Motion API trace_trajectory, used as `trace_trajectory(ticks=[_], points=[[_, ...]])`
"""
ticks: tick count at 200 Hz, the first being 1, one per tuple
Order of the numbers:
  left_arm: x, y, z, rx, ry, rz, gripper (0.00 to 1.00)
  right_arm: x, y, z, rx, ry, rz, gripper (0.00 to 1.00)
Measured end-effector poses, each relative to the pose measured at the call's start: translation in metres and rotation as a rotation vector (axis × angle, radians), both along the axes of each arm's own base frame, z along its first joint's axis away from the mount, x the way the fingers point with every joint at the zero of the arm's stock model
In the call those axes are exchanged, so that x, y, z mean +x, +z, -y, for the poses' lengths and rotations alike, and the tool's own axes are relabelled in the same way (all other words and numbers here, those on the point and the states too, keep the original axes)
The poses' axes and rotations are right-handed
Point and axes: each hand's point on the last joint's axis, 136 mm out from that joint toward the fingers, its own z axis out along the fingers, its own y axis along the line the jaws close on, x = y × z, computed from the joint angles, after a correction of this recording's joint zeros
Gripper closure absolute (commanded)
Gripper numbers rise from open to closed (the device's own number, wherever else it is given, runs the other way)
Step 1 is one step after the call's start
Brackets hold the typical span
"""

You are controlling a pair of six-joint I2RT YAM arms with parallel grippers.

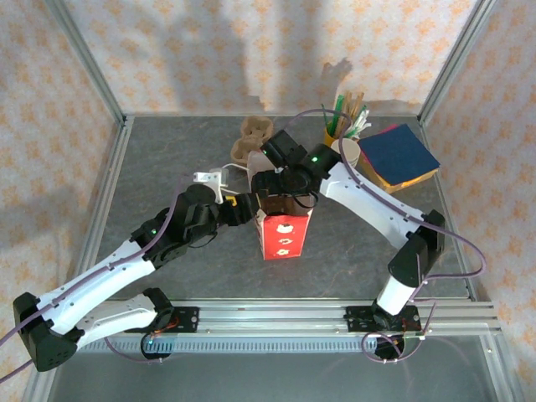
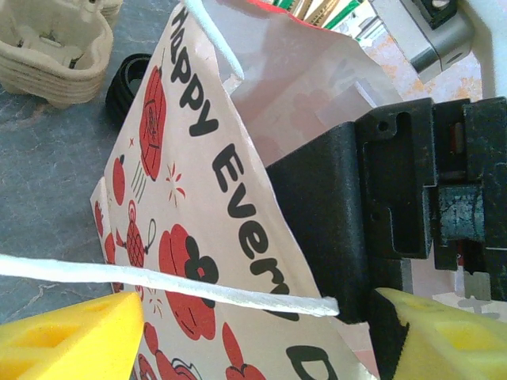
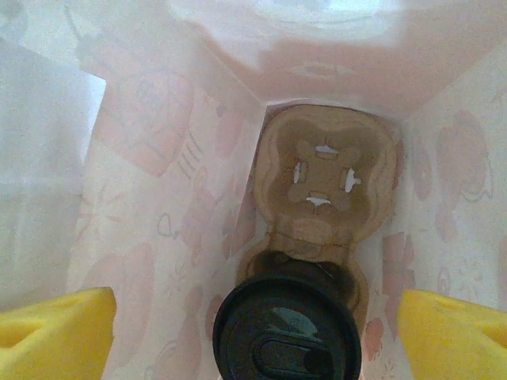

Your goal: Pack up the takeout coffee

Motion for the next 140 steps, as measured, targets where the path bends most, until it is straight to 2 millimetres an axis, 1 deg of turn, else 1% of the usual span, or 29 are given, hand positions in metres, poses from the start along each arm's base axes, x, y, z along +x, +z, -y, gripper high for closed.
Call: trace_trajectory(ticks=[39, 84, 104, 140], points=[[0.000, 0.013, 0.001, -0.012, -0.007, 0.025, 0.24, 0.000, 0.015, 0.001, 0.034, -0.002, 0.028, 0.09], [-0.002, 0.038, -0.001, -0.044, -0.011, 0.078, 0.24, 0.005, 0.047, -0.001, 0.098, -0.008, 0.094, 0.09], [-0.003, 0.042, -0.004, -0.026, -0.011, 0.088, 0.23, 0.010, 0.070, 0.004, 0.144, -0.025, 0.148, 0.10], [-0.003, 0.046, -0.008, 0.006, -0.006, 0.097, 0.23, 0.011, 0.126, 0.017, 0.244, -0.053, 0.281, 0.09]])
